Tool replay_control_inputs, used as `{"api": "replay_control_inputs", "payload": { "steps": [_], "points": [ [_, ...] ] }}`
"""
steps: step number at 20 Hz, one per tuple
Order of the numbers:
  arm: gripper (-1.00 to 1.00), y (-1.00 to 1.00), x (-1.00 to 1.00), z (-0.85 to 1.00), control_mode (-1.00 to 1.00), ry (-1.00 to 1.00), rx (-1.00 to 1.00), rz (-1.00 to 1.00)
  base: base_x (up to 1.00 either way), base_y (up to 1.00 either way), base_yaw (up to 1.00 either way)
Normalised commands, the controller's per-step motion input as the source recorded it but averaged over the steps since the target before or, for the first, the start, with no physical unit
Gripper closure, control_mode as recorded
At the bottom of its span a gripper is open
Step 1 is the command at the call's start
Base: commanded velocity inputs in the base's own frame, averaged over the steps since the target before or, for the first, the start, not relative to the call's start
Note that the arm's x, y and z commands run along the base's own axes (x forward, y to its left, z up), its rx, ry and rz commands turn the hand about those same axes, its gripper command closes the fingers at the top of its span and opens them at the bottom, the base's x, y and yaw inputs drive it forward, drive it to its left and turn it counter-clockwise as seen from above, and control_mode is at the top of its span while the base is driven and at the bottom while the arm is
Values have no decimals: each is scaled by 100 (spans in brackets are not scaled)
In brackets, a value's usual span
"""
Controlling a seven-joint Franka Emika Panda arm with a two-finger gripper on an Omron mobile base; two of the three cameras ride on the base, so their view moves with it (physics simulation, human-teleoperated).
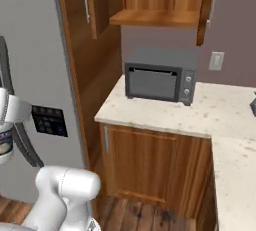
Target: Take 2 condiments from the cabinet and move them on the counter near the stove.Make sure the condiments are lined up with each other, next to each other.
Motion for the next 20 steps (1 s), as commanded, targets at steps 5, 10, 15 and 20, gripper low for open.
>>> {"api": "replay_control_inputs", "payload": {
  "steps": [5,10,15,20],
  "points": [
    [100,0,0,0,100,0,0,0,-20,98,80],
    [100,0,0,0,100,0,0,0,-20,100,80],
    [100,0,0,0,100,0,0,0,-31,97,79],
    [100,0,0,0,100,0,0,0,-52,98,73]
  ]
}}
